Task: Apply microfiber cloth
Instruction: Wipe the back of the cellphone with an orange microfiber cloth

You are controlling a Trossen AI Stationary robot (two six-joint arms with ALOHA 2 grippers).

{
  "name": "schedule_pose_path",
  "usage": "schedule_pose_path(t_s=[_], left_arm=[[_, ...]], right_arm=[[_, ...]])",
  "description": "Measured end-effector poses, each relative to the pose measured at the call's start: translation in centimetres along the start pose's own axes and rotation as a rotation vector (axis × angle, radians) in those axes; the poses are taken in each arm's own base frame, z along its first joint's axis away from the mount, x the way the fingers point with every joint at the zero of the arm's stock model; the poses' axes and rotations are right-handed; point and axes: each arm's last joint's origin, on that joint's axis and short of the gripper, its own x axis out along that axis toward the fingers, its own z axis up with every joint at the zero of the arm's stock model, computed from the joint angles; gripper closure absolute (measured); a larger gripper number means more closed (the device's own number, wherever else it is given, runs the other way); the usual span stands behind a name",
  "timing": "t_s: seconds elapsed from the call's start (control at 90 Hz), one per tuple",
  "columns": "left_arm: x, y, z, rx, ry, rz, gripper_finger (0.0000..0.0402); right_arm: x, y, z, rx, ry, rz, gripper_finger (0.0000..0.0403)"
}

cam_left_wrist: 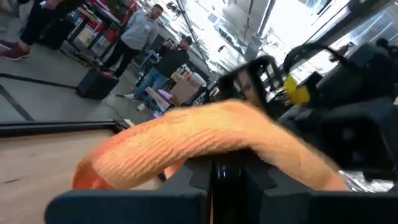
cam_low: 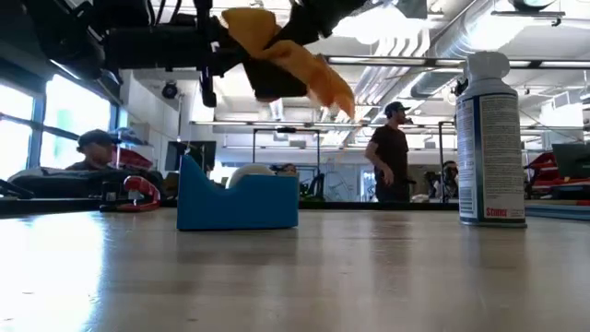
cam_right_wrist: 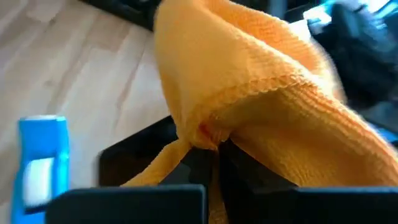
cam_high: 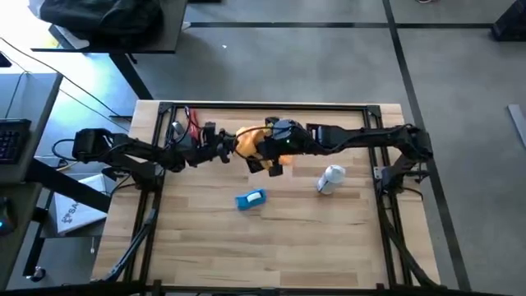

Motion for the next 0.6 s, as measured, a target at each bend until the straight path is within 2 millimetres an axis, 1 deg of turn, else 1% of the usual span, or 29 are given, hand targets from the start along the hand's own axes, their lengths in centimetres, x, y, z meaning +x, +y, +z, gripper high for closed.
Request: schedule_pose_path(t_s=[0.178, 0.356, 0.456, 0.6], left_arm=[[0.0, 0.0, 0.0, -0.004, 0.012, -0.014, 0.0389], [0.0, 0.0, -0.1, -0.006, 0.021, -0.017, 0.0389], [0.0, -0.5, -0.1, -0.009, 0.039, -0.081, 0.0389], [0.0, -0.3, 0.0, -0.002, 0.034, -0.066, 0.0389]], right_arm=[[-0.9, -1.6, 0.9, -0.026, -0.002, -0.048, 0.0403], [-2.0, -2.5, 1.6, -0.091, 0.084, -0.123, 0.0403], [-2.6, -3.2, 1.6, -0.116, 0.16, -0.166, 0.0403], [-3.7, -3.7, 2.5, -0.125, 0.176, -0.163, 0.0403]])
